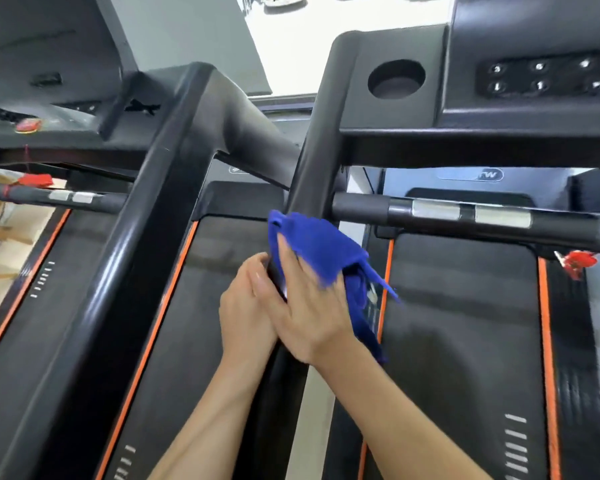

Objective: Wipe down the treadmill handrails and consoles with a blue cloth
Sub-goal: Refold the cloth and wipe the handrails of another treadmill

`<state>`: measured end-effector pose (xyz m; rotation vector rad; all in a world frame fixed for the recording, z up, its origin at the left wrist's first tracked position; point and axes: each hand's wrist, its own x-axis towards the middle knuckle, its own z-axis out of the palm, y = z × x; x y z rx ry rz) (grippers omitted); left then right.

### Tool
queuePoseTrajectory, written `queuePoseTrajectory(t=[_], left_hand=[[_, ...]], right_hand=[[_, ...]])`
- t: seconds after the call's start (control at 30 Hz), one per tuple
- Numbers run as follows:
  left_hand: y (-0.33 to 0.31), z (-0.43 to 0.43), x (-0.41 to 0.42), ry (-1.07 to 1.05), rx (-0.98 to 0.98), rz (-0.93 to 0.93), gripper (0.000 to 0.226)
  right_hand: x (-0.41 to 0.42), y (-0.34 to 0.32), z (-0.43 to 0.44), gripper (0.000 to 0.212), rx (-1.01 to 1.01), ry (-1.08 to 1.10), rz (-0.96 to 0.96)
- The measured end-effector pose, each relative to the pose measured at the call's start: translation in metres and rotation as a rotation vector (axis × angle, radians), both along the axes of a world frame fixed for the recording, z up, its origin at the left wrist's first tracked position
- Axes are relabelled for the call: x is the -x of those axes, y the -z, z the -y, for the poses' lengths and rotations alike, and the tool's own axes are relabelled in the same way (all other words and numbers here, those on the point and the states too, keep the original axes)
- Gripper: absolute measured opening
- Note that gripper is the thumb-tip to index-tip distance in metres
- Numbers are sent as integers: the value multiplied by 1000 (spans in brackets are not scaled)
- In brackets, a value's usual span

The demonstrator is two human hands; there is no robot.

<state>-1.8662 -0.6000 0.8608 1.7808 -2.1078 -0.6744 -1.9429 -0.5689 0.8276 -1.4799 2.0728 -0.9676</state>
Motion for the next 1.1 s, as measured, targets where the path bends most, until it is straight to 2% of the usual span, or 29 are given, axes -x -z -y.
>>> queuePoseTrajectory(t=[0.07,0.17,0.23,0.4,0.5,0.57,0.63,0.67,0.73,0.8,0.83,0.9,0.93,1.0,1.03,1.1], left_hand=[[1,0,3,-111,-63,-42,24],[0,-1,11,-81,-43,57,28],[-1,0,13,-95,-59,84,30],[-9,-4,16,-152,-108,57,31],[-5,-2,15,-180,-124,62,32],[-5,-3,15,-200,-133,77,34],[-6,-2,15,-209,-115,61,29],[-6,-3,16,-214,-85,17,22],[-5,-5,16,-207,7,-89,8],[-6,-8,19,-131,79,-116,23],[-7,-9,19,-96,74,-107,32],[-10,-8,23,-49,35,-68,44],[-10,-7,24,-25,25,-45,44],[-9,-4,25,15,26,-2,36],[-8,-4,25,28,40,11,33],[-4,-3,23,40,67,35,37]], right_hand=[[21,-12,32,54,61,16,-96],[45,-20,68,43,-61,-90,-329],[58,-26,81,37,-75,-116,-435],[83,-45,120,30,-165,-177,-608],[83,-52,137,32,-208,-186,-621],[71,-47,120,29,-132,-232,-618],[57,-36,83,26,72,-314,-510],[54,-33,67,29,102,-347,-350],[61,-38,55,33,30,-362,92],[75,-48,60,27,-62,-316,503],[81,-53,61,22,-84,-290,622],[85,-58,60,17,-55,-261,681],[85,-55,58,26,-40,-279,572],[83,-45,55,42,-40,-394,125],[82,-40,56,45,-36,-434,-73],[82,-30,66,43,15,-464,-343]])
